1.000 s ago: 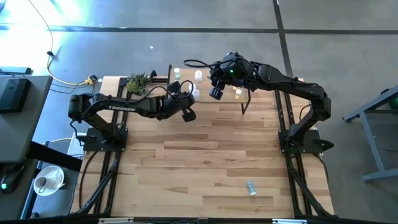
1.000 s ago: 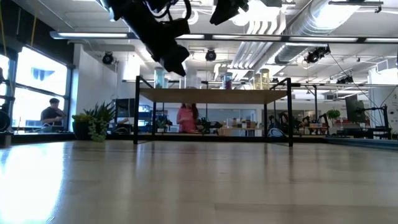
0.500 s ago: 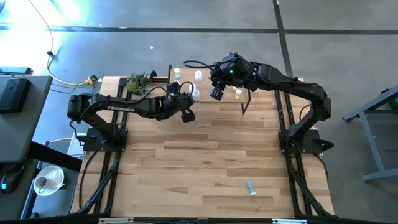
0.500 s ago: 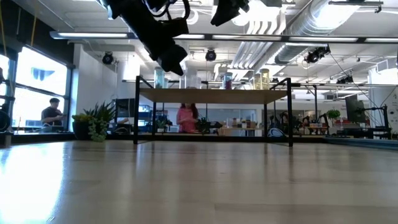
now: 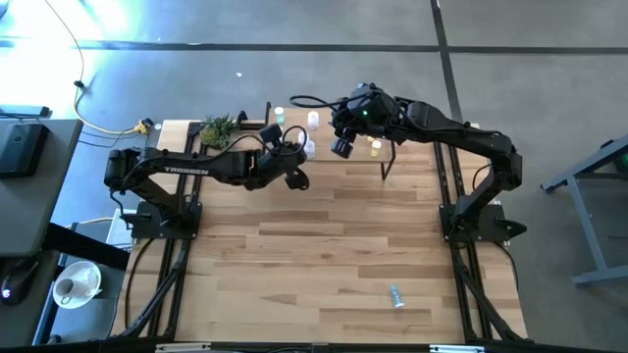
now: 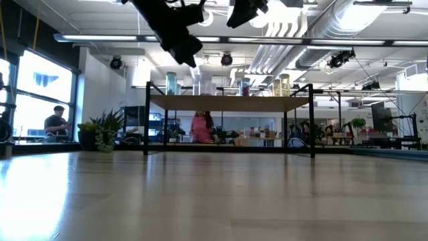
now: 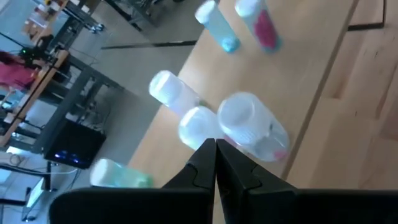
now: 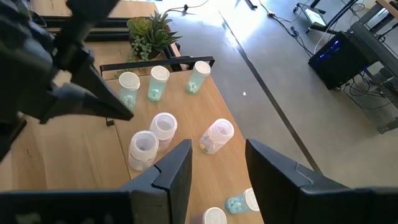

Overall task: Pick and place medicine bottles onto shelf by color
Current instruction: Adjust the transparent pill bottles on the shelf

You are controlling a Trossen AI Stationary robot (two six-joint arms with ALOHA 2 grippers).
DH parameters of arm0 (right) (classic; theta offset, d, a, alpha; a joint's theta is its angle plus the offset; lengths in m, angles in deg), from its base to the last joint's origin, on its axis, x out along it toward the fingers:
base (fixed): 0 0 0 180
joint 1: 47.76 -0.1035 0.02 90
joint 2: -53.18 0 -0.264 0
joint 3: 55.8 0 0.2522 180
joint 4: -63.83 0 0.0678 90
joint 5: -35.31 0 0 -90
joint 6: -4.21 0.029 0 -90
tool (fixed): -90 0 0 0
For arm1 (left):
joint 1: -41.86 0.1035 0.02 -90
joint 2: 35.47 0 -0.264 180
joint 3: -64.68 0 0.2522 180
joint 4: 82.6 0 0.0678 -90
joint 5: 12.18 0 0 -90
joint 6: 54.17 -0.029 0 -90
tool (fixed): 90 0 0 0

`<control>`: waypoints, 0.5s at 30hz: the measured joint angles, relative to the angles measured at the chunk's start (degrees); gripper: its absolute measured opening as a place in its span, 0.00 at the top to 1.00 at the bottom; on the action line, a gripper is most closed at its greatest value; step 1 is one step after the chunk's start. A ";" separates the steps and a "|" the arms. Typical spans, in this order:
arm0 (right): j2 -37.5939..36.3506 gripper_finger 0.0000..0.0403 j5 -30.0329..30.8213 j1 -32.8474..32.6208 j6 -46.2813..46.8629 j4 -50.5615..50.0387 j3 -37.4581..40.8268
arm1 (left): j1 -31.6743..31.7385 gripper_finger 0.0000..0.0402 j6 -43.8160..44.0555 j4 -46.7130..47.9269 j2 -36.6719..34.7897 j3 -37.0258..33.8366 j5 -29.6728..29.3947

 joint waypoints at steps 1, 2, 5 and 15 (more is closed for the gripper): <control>0.00 0.65 0.01 0.00 0.00 0.00 0.00 | 0.13 1.00 0.56 1.84 0.00 1.41 0.02; 0.00 0.65 0.00 0.00 0.00 0.00 0.00 | 0.35 1.00 1.27 3.87 0.00 3.05 -0.02; 0.00 0.65 0.00 0.00 0.00 0.00 0.00 | 1.47 1.00 3.92 9.20 -0.02 7.41 0.19; 0.00 0.65 0.00 0.00 0.02 -0.03 0.00 | 11.85 1.00 21.53 22.32 -0.04 18.22 20.12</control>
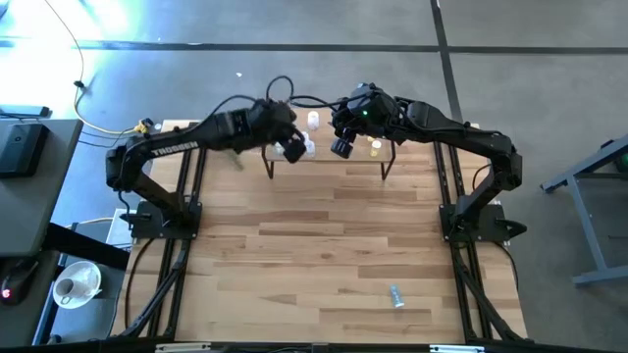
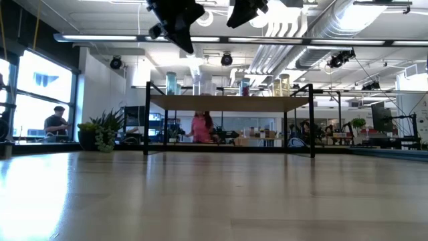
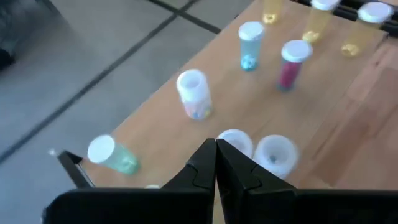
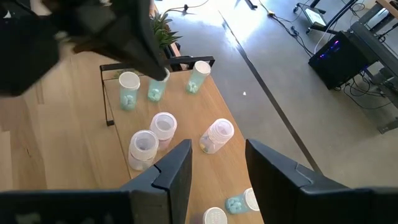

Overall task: Pick and place medicine bottles onto shelf by color
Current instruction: Adjust the transparent pill bottles on the shelf

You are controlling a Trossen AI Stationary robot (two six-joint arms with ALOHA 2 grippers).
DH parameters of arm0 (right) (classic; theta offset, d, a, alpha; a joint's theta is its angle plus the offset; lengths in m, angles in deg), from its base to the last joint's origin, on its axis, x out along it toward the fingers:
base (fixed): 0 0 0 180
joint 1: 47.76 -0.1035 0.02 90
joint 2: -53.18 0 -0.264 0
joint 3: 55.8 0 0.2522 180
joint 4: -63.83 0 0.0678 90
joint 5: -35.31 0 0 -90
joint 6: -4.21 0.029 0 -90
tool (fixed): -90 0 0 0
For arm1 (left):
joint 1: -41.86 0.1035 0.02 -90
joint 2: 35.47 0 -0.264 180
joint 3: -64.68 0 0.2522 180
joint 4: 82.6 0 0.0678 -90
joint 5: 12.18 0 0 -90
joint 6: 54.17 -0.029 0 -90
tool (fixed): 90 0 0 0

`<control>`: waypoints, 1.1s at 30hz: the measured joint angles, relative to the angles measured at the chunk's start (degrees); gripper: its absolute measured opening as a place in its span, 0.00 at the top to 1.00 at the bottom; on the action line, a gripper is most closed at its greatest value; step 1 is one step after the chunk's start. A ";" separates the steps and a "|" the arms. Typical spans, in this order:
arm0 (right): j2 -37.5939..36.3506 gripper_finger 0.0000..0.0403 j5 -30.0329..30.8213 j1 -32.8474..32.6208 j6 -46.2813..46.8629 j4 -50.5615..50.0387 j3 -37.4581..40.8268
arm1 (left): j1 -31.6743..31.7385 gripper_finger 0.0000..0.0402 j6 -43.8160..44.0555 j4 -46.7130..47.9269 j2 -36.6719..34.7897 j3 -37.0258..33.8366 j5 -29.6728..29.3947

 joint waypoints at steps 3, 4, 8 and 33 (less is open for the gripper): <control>0.00 0.65 0.00 0.00 0.49 -0.01 0.00 | 2.84 1.00 1.51 0.40 0.01 -0.38 1.44; 0.00 0.65 0.00 0.00 1.15 -0.01 0.00 | 3.47 1.00 1.61 0.81 0.26 -0.46 1.51; 0.00 0.65 0.00 0.00 1.42 -0.83 0.00 | 4.36 1.00 2.47 3.08 1.41 -0.61 1.69; 0.00 0.65 -0.02 0.00 1.31 -0.87 0.00 | 2.20 1.00 2.52 1.83 9.76 -0.63 -0.07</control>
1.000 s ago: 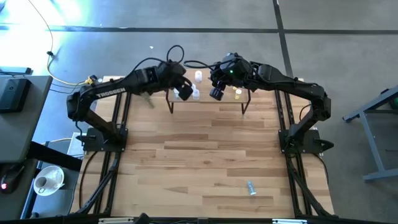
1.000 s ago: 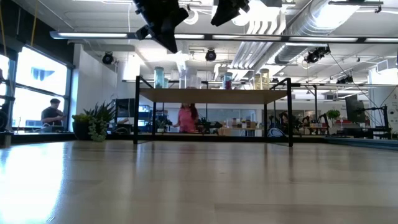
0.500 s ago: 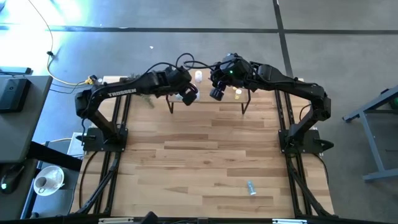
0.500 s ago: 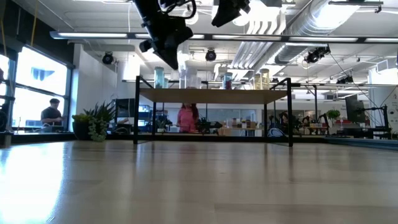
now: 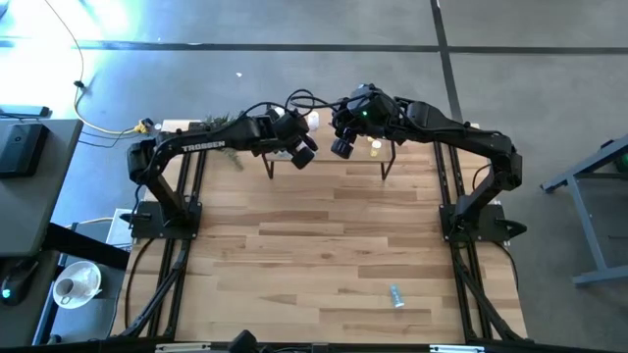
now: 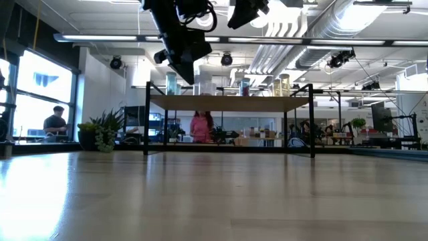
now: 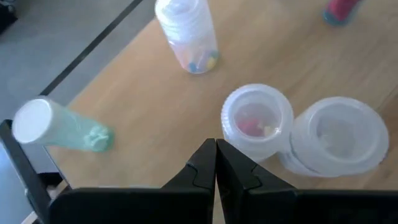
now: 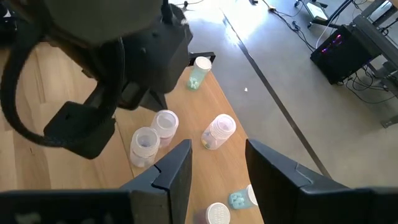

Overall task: Pick and place medicine bottles onto shelf by color
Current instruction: Adjust the transparent pill bottles on the shelf

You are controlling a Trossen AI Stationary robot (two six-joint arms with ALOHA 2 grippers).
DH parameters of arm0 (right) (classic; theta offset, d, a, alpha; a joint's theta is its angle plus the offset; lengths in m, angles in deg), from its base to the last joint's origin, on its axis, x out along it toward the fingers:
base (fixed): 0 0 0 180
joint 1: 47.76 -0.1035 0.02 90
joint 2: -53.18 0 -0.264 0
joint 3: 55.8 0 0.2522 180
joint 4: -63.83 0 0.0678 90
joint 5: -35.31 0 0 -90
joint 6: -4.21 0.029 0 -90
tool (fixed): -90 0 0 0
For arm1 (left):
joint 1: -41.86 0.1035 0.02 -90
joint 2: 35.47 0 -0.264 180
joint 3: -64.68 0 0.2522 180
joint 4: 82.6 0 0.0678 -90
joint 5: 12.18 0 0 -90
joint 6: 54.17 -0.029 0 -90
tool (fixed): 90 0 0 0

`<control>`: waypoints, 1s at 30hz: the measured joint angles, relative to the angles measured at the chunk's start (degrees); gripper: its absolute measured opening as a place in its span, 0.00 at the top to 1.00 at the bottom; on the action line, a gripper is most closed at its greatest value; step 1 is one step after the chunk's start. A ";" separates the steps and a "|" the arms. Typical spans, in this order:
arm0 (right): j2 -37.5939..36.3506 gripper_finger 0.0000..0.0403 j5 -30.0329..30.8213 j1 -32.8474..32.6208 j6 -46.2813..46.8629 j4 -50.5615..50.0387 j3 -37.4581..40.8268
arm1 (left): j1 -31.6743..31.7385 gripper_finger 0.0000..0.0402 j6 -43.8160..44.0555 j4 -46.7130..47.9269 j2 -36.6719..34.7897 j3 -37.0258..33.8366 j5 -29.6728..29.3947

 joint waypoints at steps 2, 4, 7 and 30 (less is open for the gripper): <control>0.00 0.65 0.00 0.00 0.00 0.00 0.00 | -0.02 1.00 -0.02 -0.70 0.01 -0.03 0.13; 0.00 0.65 -0.02 0.00 0.00 0.00 0.00 | -0.02 1.00 -0.02 -2.07 -0.06 0.00 0.19; 0.00 0.65 -0.02 0.00 0.00 0.00 0.00 | -0.11 1.00 -0.02 -3.42 -0.06 0.00 0.81; 0.00 0.65 -0.02 -0.01 0.00 -1.26 0.00 | -0.19 1.00 -3.34 -6.97 1.11 0.02 2.64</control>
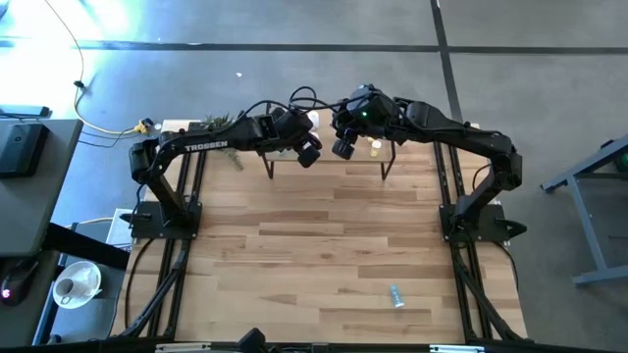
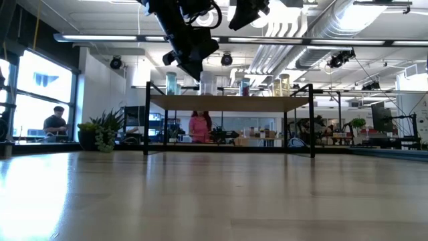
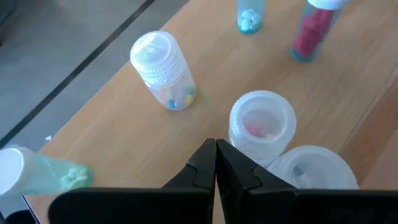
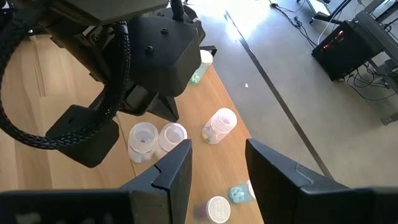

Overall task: Pick and place medicine bottles onto shelf by color
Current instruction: Adjust the transparent pill bottles on the shelf

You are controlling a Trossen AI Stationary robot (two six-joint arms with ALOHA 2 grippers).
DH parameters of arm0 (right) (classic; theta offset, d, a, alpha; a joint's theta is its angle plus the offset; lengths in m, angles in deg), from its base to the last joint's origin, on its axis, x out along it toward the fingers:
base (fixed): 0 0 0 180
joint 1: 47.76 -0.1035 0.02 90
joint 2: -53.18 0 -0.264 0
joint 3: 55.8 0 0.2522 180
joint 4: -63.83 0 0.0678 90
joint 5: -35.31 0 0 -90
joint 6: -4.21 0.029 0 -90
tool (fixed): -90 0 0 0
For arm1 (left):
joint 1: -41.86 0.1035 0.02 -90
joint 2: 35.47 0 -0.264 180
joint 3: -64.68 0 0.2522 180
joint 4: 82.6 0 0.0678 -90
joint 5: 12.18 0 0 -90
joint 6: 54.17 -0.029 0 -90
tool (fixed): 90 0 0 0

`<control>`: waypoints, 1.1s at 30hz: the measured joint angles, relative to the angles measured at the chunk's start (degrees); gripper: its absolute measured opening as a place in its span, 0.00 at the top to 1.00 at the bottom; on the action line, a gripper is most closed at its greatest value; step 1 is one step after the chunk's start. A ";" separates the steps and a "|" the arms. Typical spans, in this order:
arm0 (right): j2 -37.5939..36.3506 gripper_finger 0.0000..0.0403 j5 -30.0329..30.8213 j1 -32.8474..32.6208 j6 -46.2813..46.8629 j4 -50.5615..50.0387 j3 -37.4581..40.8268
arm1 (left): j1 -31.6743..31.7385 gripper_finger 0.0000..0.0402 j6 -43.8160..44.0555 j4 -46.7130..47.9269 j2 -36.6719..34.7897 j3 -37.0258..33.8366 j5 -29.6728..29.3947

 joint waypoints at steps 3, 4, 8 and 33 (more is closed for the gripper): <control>0.00 0.65 0.00 0.01 0.00 -0.05 0.00 | -0.19 1.00 -0.37 0.16 -0.92 0.00 -0.22; 0.00 0.65 0.00 0.00 -0.01 -0.03 0.00 | -0.33 1.00 -0.71 0.24 -1.51 0.00 -0.34; 0.00 0.65 0.00 -0.01 0.00 -0.03 0.00 | -0.57 1.00 0.64 3.14 -3.83 0.00 0.10; 0.00 0.65 0.02 0.01 0.01 0.00 0.00 | -3.49 1.00 4.00 6.53 -3.37 0.00 -1.22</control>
